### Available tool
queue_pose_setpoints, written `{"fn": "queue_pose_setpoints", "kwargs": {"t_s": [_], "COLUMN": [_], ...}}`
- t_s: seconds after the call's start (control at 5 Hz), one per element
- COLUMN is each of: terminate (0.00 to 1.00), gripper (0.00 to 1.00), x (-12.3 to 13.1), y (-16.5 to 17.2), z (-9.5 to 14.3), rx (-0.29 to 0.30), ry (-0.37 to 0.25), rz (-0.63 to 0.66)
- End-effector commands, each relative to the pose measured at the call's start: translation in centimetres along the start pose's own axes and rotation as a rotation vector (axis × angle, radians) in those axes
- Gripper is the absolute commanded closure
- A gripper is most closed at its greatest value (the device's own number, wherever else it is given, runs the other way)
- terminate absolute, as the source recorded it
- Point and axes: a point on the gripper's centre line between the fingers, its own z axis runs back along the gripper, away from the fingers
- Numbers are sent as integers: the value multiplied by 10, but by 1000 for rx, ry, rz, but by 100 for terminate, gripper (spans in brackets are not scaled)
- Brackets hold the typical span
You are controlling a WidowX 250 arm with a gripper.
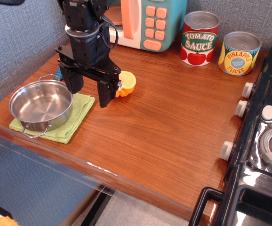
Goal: Put the spoon on the right side near the stove close to the bottom.
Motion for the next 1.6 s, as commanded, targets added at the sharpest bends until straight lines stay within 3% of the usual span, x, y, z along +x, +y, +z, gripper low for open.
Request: {"fn": "queue_pose_setpoints", "kwargs": {"t_s": [0.0,0.4,0.6,0.8,1.2,1.4], "terminate": [0,0,0,0,0,0], "gripper": [0,0,0,0,0,0], "x": [0,44,68,90,106,108], "y": [0,58,97,138,164,159], "z": [0,-5,-1,-17,-51,-63], "rx": [0,1,46,46,44,37], "ry": [0,-35,-84,-95,-75,-54], "rz": [0,97,167,264,304,282]}}
